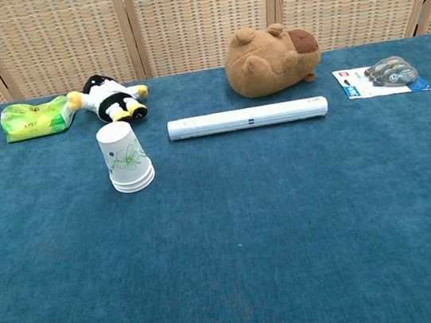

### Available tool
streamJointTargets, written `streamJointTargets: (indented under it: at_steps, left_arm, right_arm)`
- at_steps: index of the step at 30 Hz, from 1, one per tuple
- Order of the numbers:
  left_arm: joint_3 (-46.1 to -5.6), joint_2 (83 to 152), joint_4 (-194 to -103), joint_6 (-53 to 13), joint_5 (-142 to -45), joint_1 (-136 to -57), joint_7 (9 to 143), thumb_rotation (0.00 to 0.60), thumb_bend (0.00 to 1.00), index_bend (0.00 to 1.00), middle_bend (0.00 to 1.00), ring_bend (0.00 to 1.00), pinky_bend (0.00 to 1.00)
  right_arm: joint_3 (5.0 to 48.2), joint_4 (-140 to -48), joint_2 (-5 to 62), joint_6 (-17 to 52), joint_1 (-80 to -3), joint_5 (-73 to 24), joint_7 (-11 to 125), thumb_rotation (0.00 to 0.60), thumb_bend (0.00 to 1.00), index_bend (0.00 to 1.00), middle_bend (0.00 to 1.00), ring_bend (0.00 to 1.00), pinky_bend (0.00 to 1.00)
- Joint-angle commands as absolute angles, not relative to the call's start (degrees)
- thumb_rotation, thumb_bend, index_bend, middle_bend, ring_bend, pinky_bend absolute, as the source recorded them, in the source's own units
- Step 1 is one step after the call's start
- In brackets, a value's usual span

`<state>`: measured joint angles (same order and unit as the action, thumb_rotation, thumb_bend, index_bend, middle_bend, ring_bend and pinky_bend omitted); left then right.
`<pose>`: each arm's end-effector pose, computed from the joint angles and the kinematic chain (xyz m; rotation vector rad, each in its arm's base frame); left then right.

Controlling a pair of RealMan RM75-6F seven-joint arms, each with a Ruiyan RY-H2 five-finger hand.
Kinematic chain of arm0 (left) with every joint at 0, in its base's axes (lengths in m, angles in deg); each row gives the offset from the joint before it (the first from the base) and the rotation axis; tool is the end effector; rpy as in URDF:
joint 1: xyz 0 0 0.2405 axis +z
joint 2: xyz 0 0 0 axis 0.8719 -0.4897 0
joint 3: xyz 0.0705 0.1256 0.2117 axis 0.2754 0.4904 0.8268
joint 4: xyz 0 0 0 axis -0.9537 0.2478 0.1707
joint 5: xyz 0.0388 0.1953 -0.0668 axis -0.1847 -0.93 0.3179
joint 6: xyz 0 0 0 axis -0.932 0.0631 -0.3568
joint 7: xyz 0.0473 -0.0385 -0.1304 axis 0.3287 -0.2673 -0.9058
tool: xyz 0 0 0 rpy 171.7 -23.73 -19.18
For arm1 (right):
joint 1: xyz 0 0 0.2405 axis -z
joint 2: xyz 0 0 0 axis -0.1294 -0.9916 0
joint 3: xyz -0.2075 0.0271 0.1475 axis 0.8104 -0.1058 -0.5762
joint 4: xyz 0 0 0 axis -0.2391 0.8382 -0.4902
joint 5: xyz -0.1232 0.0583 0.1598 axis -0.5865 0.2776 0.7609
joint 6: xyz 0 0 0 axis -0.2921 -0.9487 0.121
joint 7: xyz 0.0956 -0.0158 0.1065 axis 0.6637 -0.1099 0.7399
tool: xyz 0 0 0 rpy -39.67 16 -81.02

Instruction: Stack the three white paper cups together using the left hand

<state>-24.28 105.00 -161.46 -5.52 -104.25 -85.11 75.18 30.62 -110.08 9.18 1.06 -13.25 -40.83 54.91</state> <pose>-0.2725 0.2997 0.1405 -1.3692 -0.8654 -1.0402 -0.3285 -0.1984 0.1683 1.3051 -0.9297 0.8320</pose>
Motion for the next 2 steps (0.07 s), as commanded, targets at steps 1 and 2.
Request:
streamJointTargets:
  at_steps: [1, 2]
  left_arm:
    - [-19.93, 104.59, -162.81, 0.50, -103.52, -77.03, 75.22, 0.600, 0.22, 0.00, 0.00, 0.00, 0.00]
    - [-19.20, 104.61, -162.67, 1.31, -104.04, -75.72, 74.79, 0.600, 0.22, 0.00, 0.00, 0.00, 0.00]
  right_arm:
    - [30.94, -110.46, 9.14, 0.50, -13.00, -41.55, 54.84, 0.600, 0.00, 0.00, 0.00, 0.00, 0.00]
    - [31.08, -110.51, 9.12, 0.31, -12.90, -41.79, 54.80, 0.600, 0.00, 0.00, 0.00, 0.00, 0.00]
